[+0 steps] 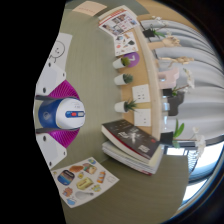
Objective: Arrange mouse
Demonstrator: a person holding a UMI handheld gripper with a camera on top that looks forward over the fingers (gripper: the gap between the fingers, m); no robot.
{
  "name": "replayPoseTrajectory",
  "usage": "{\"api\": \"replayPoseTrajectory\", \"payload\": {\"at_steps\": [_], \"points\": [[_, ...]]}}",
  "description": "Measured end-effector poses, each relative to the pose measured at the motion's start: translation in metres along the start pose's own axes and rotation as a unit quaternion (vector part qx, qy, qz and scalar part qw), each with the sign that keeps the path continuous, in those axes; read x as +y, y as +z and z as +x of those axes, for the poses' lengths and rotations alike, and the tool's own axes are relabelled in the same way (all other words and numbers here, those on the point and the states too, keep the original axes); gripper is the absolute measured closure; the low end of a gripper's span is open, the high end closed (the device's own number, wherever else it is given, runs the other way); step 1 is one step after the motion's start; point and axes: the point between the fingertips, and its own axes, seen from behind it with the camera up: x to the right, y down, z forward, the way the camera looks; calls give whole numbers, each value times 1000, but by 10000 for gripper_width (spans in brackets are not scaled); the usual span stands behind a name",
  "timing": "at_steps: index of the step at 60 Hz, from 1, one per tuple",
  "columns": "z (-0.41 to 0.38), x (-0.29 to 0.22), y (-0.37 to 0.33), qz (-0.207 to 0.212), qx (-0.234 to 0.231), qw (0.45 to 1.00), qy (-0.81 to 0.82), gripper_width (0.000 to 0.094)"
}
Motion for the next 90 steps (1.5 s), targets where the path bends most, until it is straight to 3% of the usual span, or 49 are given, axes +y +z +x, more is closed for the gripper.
{"api": "replayPoseTrajectory", "payload": {"at_steps": [12, 18, 24, 36, 53, 61, 66, 68, 78, 81, 84, 90], "points": [[-57, -112, -85, 113, -13, 993, -15, 562], [-105, -130, -122, 145, -30, 989, -21, 563], [-157, -116, -141, 156, -45, 986, -28, 564], [-225, -27, -115, 92, -66, 993, -33, 566], [-222, 94, -41, -4, -38, 999, -22, 566], [-218, 112, -24, -11, -31, 999, -23, 564], [-219, 135, -18, -38, -32, 999, -5, 544], [-217, 129, -17, -14, -31, 999, -7, 538], [-215, 131, -17, -7, -23, 999, -36, 407], [-211, 130, -23, -18, -24, 999, -29, 238], [-207, 117, -34, -12, -22, 999, -22, 141], [-199, 81, -76, 20, -31, 999, -19, 104]]}}
